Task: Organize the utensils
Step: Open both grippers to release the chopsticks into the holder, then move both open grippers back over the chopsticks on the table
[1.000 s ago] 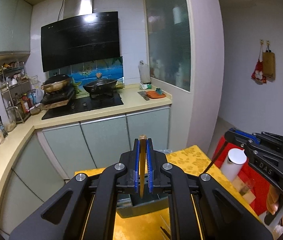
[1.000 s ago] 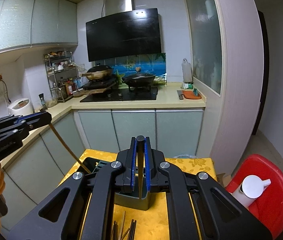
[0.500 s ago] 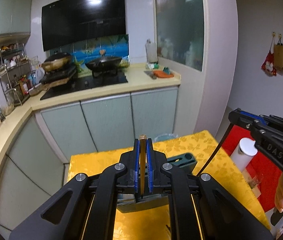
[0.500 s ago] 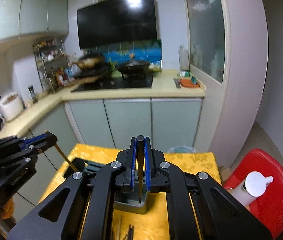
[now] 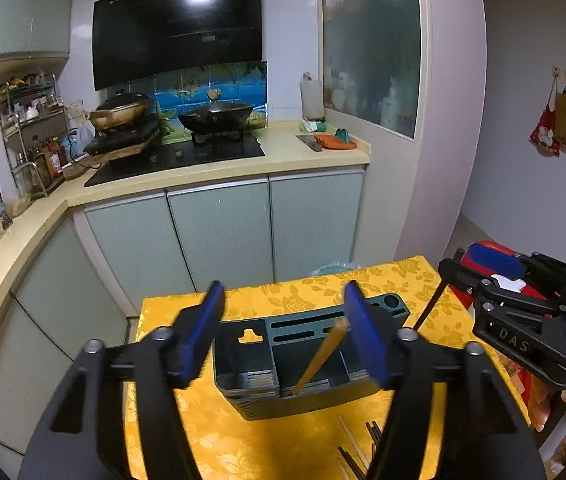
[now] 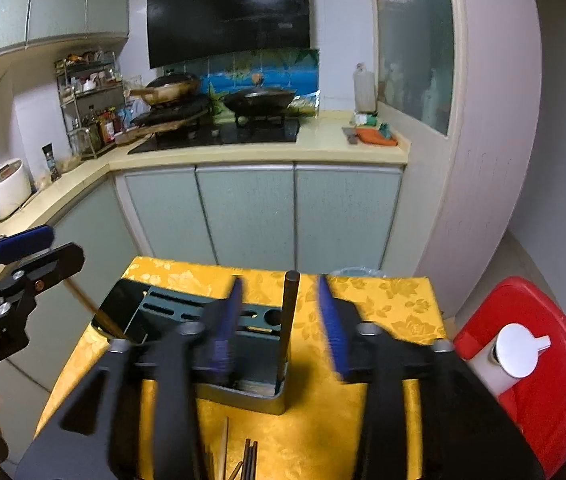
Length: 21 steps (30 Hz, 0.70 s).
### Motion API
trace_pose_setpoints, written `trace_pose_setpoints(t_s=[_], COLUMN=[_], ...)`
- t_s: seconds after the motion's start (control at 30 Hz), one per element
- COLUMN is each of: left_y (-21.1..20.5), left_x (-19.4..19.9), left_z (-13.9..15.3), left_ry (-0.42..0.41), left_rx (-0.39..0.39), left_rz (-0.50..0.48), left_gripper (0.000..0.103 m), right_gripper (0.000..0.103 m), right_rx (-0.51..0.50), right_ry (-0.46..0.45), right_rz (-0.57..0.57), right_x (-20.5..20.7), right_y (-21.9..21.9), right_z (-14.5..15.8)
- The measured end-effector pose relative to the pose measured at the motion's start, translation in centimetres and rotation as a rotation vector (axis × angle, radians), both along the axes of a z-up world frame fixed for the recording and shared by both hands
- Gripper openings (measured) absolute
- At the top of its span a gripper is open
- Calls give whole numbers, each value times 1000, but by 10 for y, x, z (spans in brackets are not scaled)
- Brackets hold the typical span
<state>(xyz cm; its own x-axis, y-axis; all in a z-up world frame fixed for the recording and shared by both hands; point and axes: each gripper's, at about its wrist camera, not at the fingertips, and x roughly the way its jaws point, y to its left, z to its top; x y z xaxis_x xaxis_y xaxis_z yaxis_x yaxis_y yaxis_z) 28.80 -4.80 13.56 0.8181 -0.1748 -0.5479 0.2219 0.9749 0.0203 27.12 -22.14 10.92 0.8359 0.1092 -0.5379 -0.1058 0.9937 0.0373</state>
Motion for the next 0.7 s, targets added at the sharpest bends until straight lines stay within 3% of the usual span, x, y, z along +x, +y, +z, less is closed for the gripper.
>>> trace_pose_setpoints(t_s=[0.1,0.4,0.7], left_y=[4,17,32], left_x=[-7,-42,-96], left_z=[5,10,-30], left_ry=[-15,-65,-75], left_rx=[-6,-31,-36], left_rz=[16,7,2], left_gripper=[75,89,93], right_gripper=[56,62,72], right_rx=[13,28,34], right_ry=[-26,-109,-112], right_rz=[-5,-9,26], right_x=[-10,-58,-122], right_y=[-6,-31,-39], right_z=[9,27,-10])
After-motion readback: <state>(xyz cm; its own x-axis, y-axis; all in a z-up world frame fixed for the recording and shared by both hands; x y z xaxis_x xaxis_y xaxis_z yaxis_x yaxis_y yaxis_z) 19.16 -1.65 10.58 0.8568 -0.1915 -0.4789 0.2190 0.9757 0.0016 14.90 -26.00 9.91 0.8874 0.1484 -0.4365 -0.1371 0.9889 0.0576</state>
